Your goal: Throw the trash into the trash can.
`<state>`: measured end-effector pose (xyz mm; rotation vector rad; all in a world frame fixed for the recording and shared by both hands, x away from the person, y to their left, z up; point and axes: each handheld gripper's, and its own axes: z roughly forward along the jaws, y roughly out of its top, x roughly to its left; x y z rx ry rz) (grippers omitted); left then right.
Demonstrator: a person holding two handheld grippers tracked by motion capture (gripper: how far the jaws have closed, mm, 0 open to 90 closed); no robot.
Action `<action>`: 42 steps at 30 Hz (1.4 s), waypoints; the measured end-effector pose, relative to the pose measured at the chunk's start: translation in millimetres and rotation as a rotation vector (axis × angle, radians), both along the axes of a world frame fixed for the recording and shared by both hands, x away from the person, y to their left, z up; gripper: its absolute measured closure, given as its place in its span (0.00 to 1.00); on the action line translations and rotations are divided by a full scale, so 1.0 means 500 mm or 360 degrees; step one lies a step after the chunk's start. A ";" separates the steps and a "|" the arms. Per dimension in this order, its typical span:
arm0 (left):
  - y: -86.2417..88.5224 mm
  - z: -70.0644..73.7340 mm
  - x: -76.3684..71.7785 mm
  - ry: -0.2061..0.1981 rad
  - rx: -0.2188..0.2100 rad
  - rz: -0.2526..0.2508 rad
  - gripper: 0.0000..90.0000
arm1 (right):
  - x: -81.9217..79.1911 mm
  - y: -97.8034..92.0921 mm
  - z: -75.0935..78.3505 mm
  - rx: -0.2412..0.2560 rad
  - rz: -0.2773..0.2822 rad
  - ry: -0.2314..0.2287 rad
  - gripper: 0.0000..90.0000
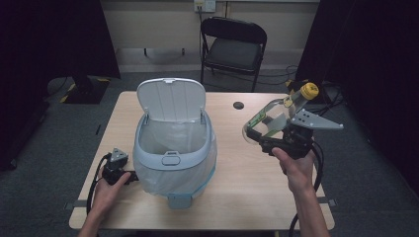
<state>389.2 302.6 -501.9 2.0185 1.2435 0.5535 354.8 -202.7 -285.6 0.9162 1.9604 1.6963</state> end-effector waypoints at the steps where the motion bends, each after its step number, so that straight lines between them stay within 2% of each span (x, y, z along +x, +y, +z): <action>1: 0.000 0.000 0.000 0.0000 0.0000 0.0000 0.19 | -0.003 0.003 0.007 0.0002 0.0007 -0.0004 0.31; 9: 0.000 0.000 0.000 0.0000 0.0001 0.0000 0.19 | -0.016 0.024 0.065 0.0033 0.0080 -0.0117 0.31; 22: 0.000 0.000 0.000 0.0000 0.0001 0.0000 0.19 | -0.016 0.091 0.122 0.0086 0.0225 -0.0226 0.31; 27: 0.000 0.000 0.000 0.0000 0.0000 0.0000 0.19 | -0.013 0.116 0.134 0.0101 0.0291 -0.0261 0.31; 29: 0.000 0.000 0.000 0.0000 0.0000 0.0001 0.19 | -0.010 0.126 0.134 0.0118 0.0314 -0.0239 0.31; 36: 0.000 0.000 0.000 0.0000 0.0001 0.0000 0.19 | 0.000 0.165 0.143 0.0114 0.0402 -0.0251 0.31; 42: 0.000 0.000 0.000 0.0000 0.0001 0.0001 0.19 | 0.012 0.194 0.142 0.0118 0.0454 -0.0224 0.31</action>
